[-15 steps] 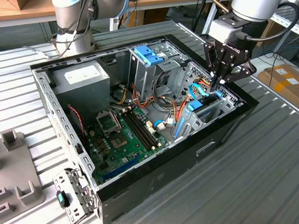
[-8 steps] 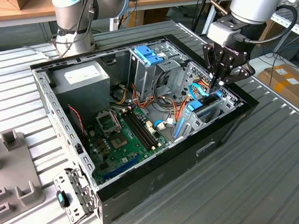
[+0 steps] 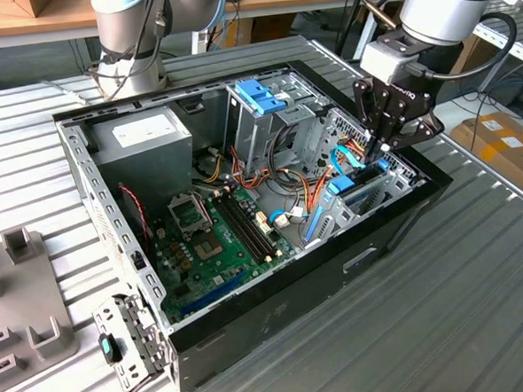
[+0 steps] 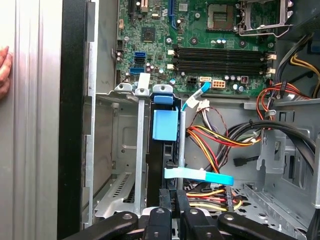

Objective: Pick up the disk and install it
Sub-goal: 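Insert the second disk wire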

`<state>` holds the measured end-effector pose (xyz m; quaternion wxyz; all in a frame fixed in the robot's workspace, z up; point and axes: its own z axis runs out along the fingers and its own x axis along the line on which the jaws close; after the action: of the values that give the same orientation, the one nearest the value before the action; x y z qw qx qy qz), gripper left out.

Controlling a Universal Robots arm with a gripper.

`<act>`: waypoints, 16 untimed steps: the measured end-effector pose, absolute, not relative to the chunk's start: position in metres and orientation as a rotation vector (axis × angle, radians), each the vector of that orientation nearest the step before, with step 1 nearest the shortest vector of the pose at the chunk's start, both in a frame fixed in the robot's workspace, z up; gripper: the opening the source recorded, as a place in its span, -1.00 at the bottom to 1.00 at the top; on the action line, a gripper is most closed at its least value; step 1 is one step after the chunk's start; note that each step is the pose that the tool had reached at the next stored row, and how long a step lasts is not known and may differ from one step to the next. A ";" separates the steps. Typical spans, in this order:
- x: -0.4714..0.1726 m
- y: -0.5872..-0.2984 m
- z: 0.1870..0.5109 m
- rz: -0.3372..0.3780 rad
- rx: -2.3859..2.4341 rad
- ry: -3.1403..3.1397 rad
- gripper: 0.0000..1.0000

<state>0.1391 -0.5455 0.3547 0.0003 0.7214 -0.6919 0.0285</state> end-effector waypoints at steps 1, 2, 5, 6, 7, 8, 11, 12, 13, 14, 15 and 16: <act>0.139 -0.546 0.354 0.089 2.266 -2.173 -0.67; 0.139 -0.546 0.354 0.090 2.266 -2.173 -0.67; 0.138 -0.546 0.353 0.089 2.266 -2.173 -0.67; 0.138 -0.546 0.352 0.089 2.266 -2.173 -0.67; 0.138 -0.546 0.351 0.089 2.266 -2.173 -0.67; 0.138 -0.546 0.351 0.089 2.266 -2.173 -0.67; 0.138 -0.546 0.349 0.089 2.266 -2.173 -0.67; 0.138 -0.546 0.349 0.090 2.266 -2.173 -0.67; 0.138 -0.546 0.348 0.090 2.266 -2.173 -0.67; 0.138 -0.546 0.348 0.090 2.266 -2.173 -0.67; 0.138 -0.546 0.348 0.089 2.266 -2.173 -0.67; 0.138 -0.546 0.348 0.089 2.266 -2.173 -0.67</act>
<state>0.1380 -0.5455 0.3479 0.0003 0.7214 -0.6919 0.0285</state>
